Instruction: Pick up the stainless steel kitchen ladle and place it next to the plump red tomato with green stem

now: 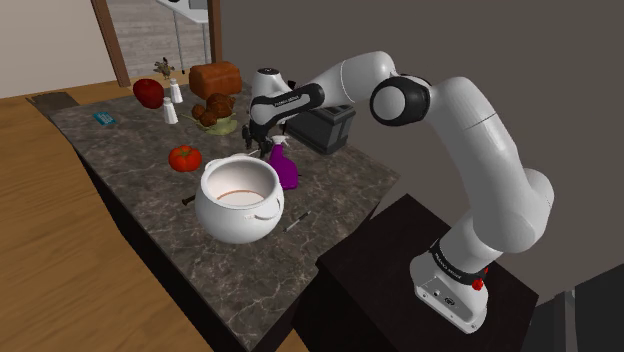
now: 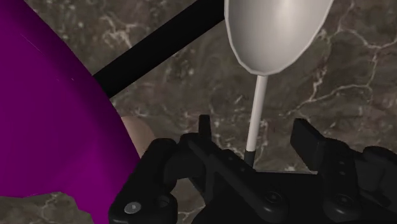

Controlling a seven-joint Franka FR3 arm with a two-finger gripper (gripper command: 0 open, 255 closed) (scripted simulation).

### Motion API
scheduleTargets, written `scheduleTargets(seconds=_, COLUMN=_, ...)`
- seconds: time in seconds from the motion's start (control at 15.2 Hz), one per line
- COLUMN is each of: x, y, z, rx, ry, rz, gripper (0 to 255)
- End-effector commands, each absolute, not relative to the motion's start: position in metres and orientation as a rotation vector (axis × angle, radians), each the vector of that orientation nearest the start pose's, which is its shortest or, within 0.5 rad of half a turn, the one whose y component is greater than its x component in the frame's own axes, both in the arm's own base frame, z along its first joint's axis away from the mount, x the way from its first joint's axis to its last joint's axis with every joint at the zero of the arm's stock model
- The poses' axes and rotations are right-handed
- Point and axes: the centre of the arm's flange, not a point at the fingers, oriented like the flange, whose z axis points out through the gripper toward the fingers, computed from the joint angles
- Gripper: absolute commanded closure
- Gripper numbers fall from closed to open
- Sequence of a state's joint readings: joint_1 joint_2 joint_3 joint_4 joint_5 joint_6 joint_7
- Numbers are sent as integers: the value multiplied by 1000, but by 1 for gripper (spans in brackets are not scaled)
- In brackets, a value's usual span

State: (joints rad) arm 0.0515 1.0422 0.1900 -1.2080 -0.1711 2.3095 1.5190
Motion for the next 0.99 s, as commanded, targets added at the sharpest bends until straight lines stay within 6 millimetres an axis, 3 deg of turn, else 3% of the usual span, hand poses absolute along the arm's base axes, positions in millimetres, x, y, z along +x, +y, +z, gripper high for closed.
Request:
scheduleTargets(seconds=0.0, x=749, y=139, z=151, rx=-2470, ry=1812, rz=-40, gripper=0)
scheduleTargets(seconds=0.2, x=749, y=139, z=150, rx=-2470, ry=1812, rz=-40, gripper=0)
scheduleTargets(seconds=0.46, x=745, y=136, z=200, rx=-2470, ry=1812, rz=-40, gripper=0)
scheduleTargets(seconds=0.92, x=745, y=136, z=200, rx=-2470, ry=1812, rz=-40, gripper=0)
